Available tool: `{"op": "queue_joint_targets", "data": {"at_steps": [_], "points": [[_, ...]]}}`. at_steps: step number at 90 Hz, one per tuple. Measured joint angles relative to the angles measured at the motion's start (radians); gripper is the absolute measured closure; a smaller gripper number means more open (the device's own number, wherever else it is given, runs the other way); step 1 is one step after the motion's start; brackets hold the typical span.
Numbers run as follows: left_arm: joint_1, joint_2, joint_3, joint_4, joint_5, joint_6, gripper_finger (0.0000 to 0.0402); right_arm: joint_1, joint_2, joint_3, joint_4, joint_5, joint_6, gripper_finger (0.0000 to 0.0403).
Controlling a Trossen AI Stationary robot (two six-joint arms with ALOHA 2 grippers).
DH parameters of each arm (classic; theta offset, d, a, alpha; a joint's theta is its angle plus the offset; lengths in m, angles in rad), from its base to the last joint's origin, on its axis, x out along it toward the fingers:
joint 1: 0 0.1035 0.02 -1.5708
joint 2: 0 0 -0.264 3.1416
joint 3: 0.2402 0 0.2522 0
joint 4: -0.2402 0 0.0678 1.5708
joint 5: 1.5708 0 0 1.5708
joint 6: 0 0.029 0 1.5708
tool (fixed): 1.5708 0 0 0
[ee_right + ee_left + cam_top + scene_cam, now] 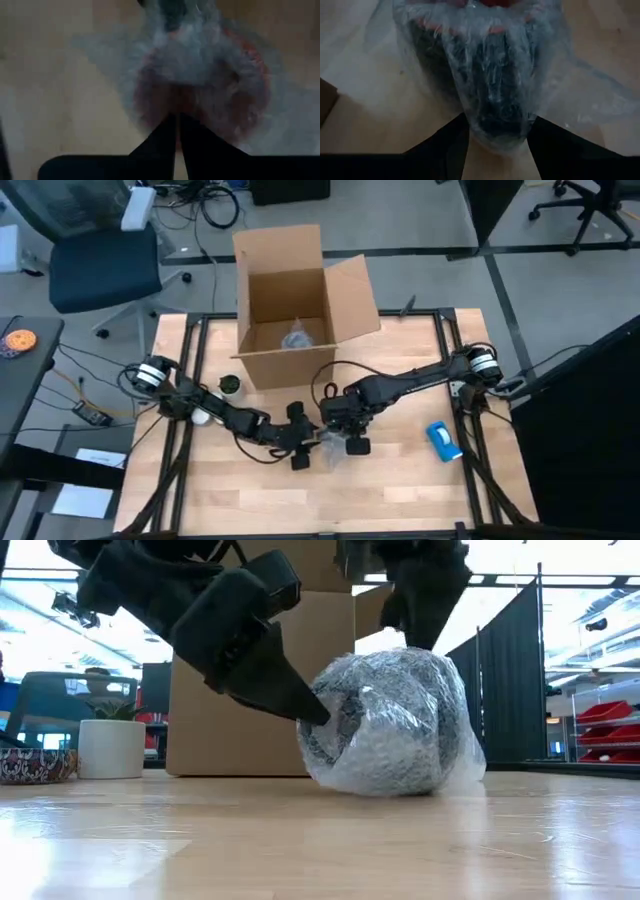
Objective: Wrap mug
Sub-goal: Wrap the black mug with bubble wrap
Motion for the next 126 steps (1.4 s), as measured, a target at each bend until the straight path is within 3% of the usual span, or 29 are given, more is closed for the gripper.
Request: {"op": "queue_joint_targets", "data": {"at_steps": [41, 60, 87, 110, 126], "points": [[0.000, 0.000, 0.000, -0.003, 0.009, 0.017, 0.0229, 0.007, 0.088, -0.034, 0.133, -0.095, -0.041, 0.0403], [0.001, 0.000, -0.002, -0.014, 0.010, 0.017, 0.0229, -0.013, 0.093, -0.064, 0.167, -0.018, -0.066, 0.0403], [0.000, 0.000, -0.001, 0.013, 0.021, 0.021, 0.0229, -0.017, 0.049, -0.057, 0.144, -0.005, -0.051, 0.0403], [0.000, 0.000, 0.000, 0.016, 0.017, 0.035, 0.0229, -0.022, 0.011, -0.019, 0.048, 0.129, -0.074, 0.0403], [0.000, 0.000, 0.000, 0.020, 0.016, 0.043, 0.0229, -0.054, 0.011, -0.028, 0.096, 0.155, -0.104, 0.0403]]}}
